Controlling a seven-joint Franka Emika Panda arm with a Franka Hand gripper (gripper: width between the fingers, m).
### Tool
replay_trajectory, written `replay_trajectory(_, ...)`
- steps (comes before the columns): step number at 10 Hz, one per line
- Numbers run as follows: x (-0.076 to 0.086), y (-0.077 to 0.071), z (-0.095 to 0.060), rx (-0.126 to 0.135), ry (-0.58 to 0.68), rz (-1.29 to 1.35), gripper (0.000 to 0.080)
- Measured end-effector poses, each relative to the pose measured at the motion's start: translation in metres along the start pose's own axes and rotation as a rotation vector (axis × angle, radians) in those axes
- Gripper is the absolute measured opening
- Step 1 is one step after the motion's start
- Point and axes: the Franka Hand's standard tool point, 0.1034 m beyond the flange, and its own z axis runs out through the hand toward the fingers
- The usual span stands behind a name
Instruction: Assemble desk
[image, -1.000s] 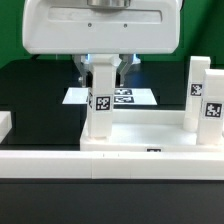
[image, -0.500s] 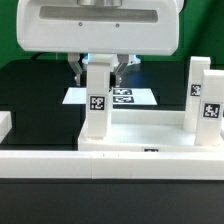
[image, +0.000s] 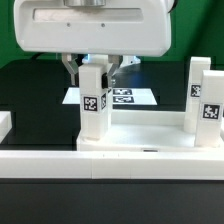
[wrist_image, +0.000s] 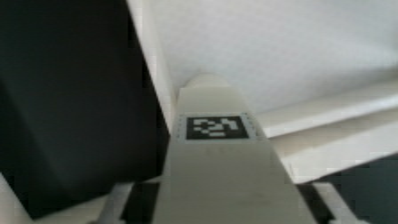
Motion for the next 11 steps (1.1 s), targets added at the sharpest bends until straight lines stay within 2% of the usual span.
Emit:
replay_trajectory(6,-0.0001,-0.0009,0.0004,0.0,0.002,0.427,0.029)
replay_trajectory(8,0.0,-0.001,0.0012,0.044,0.003,0.685,0.029)
replay_trajectory(11,0.0007,-0.0059,0.0021,0.073,0.011,1.002,0.029)
